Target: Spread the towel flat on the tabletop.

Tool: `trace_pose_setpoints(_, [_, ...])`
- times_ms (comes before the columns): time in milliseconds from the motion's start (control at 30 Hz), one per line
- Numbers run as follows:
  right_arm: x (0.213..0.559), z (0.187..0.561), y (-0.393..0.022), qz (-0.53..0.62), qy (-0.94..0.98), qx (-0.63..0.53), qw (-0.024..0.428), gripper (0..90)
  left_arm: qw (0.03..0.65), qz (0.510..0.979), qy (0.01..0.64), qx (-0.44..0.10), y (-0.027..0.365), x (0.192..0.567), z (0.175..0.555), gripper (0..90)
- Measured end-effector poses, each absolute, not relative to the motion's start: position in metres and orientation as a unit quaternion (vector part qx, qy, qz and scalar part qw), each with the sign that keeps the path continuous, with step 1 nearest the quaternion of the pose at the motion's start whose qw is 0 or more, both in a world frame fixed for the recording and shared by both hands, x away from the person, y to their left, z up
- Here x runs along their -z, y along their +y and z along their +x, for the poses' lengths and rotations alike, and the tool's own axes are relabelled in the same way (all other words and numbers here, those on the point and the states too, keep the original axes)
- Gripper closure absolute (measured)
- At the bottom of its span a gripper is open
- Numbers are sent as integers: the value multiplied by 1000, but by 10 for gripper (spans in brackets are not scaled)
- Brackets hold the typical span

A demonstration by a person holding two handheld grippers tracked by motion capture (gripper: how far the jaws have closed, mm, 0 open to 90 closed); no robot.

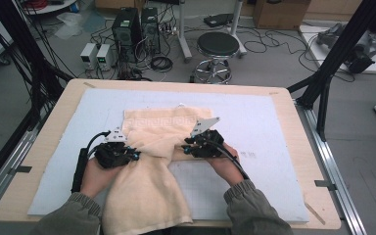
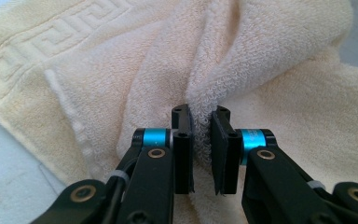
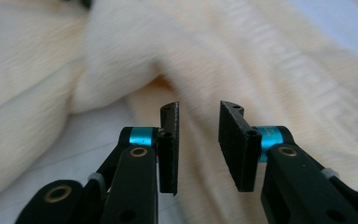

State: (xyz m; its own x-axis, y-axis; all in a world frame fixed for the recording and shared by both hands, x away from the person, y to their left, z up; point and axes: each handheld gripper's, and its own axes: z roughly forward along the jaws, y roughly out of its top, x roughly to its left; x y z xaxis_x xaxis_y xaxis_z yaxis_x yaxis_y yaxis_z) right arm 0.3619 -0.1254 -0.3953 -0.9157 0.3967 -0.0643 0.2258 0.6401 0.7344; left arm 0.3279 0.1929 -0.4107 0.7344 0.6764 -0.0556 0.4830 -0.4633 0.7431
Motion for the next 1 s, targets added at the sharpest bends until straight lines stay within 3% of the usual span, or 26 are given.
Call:
trace_pose_setpoints(300, [411,337,-100,113,913,-384,75,668,386,837,360,-145,200,408,326,811])
trace_pose_setpoints(633, [427,353,-98,149,919,-350,102,670,401,831,363,-131,213,408,326,787])
trace_pose_setpoints(667, [431,355,-96,148,921,-344,105,680,402,830,362,-131,212,408,326,781])
trace_pose_setpoints(700, [434,355,-95,149,920,-347,105,727,402,833,359,-129,212,408,325,783])
trace_pose_setpoints(733, [434,357,-96,152,919,-347,112,834,404,832,357,-129,212,407,324,793])
trace_pose_setpoints(767, [433,358,-97,148,919,-351,105,857,406,832,356,-126,213,406,323,800])
trace_pose_setpoints(867, [427,356,-104,141,920,-354,89,870,415,830,351,-125,214,402,320,811])
trace_pose_setpoints(1000, [413,343,-121,124,920,-357,101,870,436,828,332,-118,211,391,309,811])
